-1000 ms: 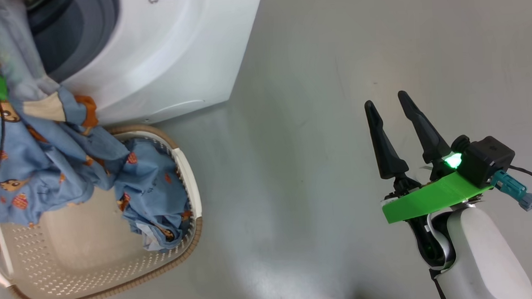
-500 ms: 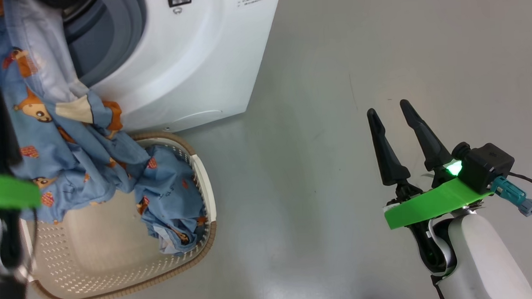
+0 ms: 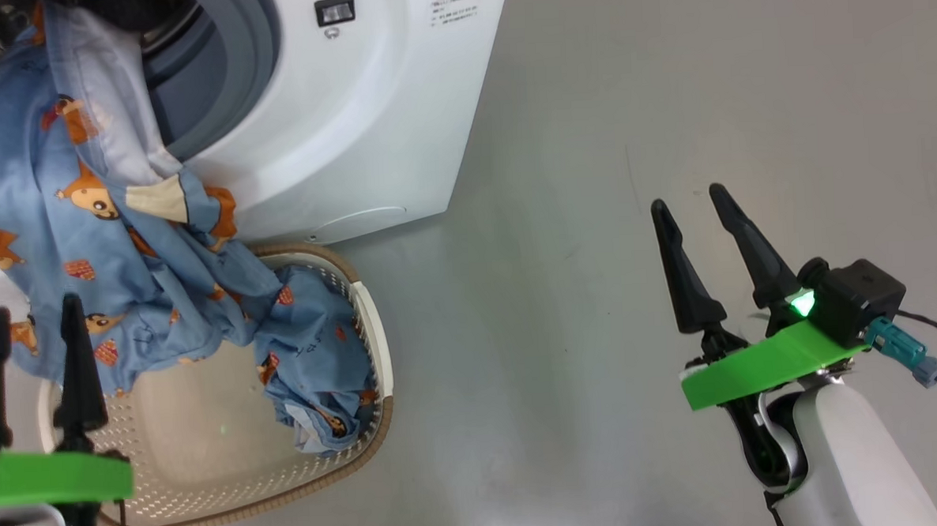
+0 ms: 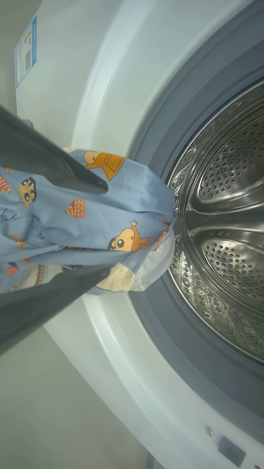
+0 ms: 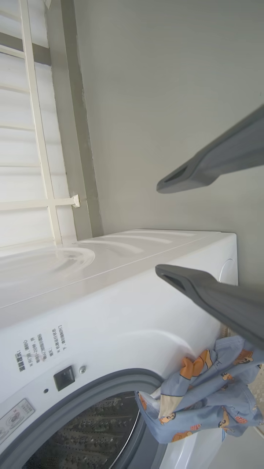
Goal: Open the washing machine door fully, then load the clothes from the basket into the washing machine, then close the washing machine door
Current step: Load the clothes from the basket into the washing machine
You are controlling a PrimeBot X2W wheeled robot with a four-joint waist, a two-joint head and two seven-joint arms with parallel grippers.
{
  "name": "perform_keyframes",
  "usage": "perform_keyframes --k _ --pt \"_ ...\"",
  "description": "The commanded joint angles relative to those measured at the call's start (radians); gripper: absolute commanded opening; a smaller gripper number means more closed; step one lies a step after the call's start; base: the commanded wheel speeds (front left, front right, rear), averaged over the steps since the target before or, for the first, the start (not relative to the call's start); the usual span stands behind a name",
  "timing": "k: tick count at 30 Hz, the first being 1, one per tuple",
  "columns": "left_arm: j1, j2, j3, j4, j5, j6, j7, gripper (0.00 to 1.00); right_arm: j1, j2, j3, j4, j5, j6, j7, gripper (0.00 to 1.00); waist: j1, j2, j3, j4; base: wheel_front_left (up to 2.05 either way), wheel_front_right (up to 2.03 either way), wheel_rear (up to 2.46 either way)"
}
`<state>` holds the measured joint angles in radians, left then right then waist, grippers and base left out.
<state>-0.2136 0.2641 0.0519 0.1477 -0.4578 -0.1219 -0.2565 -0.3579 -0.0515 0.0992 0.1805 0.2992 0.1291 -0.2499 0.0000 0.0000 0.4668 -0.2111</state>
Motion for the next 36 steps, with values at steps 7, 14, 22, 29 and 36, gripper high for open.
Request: perform_keyframes --k 7,14,22,29,36 --pt "0.078 -0.018 0.058 -0.061 0.035 0.004 -0.005 1.0 0.038 0.001 0.002 -0.021 -0.024 0.002 -0.012 1.0 0.0 0.0 -0.012 0.015 0.0 0.0 0.0" --pt "0.073 -0.027 0.052 -0.041 0.043 0.001 -0.005 1.0 0.037 0.001 0.009 -0.015 -0.024 0.002 -0.012 1.0 0.0 0.0 -0.015 0.019 0.0 0.0 0.0" --pt "0.051 -0.006 0.029 0.022 0.047 -0.001 0.011 1.0 0.035 0.001 0.012 -0.013 -0.02 0.002 -0.012 1.0 0.0 0.0 -0.009 0.014 0.0 0.0 0.0" --pt "-0.061 0.024 -0.021 0.201 0.028 -0.005 0.068 1.0 0.025 0.001 0.015 -0.017 -0.015 0.002 -0.012 1.0 0.0 0.0 0.009 0.009 0.0 0.0 0.0" --pt "-0.237 0.052 -0.118 0.423 -0.007 -0.008 0.091 1.0 0.015 0.001 0.026 -0.023 -0.008 0.002 -0.012 1.0 0.0 0.0 0.033 -0.008 0.0 0.0 0.0"
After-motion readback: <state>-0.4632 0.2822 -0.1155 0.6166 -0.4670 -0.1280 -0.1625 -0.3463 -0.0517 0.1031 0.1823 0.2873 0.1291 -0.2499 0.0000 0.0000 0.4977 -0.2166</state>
